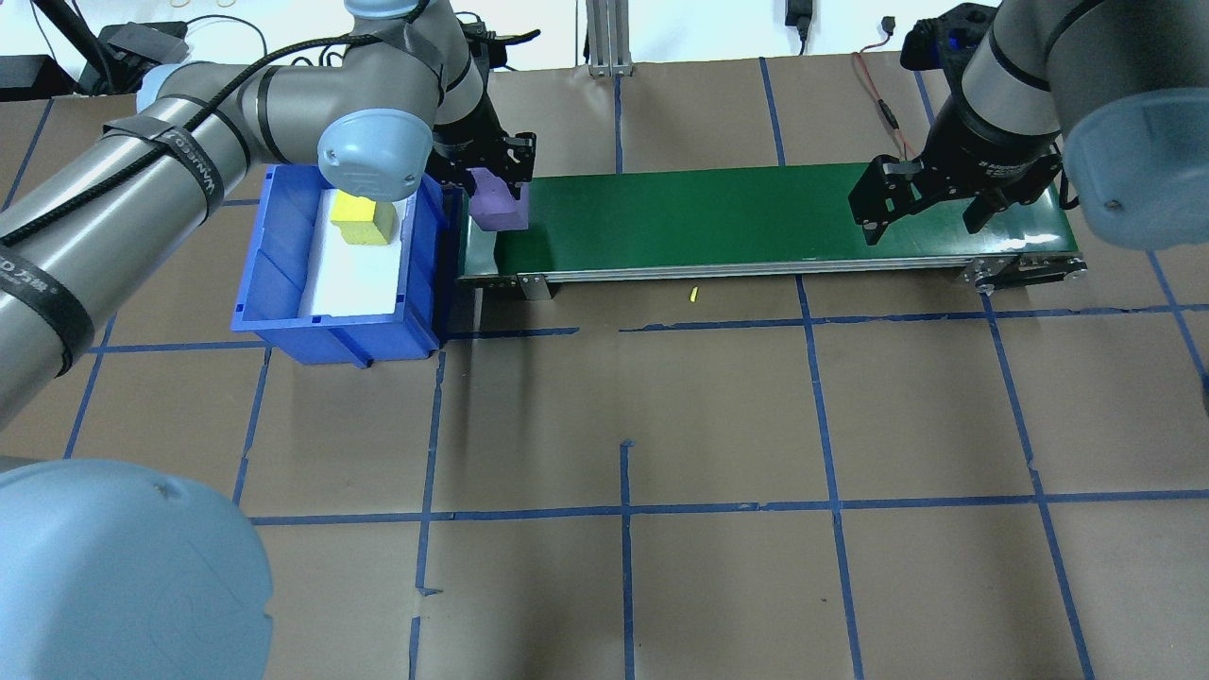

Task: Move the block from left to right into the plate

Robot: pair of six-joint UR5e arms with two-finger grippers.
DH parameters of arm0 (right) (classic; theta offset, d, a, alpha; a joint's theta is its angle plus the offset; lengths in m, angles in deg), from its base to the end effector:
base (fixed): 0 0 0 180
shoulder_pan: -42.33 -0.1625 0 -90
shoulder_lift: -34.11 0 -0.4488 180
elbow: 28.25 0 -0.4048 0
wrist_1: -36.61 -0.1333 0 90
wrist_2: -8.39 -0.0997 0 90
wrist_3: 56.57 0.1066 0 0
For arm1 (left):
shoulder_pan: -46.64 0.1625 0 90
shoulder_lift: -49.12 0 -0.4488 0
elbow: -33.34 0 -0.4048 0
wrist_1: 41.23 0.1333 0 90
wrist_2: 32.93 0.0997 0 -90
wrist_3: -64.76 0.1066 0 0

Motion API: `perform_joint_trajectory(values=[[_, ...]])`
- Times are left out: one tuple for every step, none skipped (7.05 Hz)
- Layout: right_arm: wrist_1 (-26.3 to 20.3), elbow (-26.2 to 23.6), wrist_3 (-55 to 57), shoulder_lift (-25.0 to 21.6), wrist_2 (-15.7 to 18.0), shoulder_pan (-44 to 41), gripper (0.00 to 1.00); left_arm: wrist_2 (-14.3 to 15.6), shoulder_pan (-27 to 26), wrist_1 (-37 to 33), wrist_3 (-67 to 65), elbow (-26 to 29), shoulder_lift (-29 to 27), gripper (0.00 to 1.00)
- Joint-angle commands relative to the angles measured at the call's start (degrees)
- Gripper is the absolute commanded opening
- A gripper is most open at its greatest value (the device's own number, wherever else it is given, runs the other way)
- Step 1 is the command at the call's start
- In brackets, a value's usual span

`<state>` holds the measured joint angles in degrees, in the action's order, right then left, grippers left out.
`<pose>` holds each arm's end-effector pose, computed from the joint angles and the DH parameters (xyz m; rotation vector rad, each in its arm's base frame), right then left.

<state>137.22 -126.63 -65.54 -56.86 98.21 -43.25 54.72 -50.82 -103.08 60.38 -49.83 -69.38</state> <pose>0.0948 -0.5081 0.4582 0.1247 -3.1345 0.0876 -0.2276 -0.6776 0.3129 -0.0865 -3.0835 0.1672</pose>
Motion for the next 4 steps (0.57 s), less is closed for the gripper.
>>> perform_joint_trajectory(values=[[0.03, -0.06, 0.0, 0.09, 0.0, 0.15, 1.0, -0.11, -0.1, 3.31, -0.28, -0.77, 0.72, 1.0], [0.11, -0.67, 0.0, 0.09, -0.09, 0.23, 1.0, 0.84, -0.19, 2.02, -0.36, -0.68, 3.78, 1.0], [0.11, -0.94, 0.09, 0.09, -0.09, 0.24, 1.0, 1.46, 0.42, -5.65, -0.28, 0.28, 7.81, 1.0], [0.11, -0.94, 0.09, 0.0, -0.09, 0.06, 1.0, 1.82, 2.08, -6.95, 0.59, 1.33, 8.37, 1.0]])
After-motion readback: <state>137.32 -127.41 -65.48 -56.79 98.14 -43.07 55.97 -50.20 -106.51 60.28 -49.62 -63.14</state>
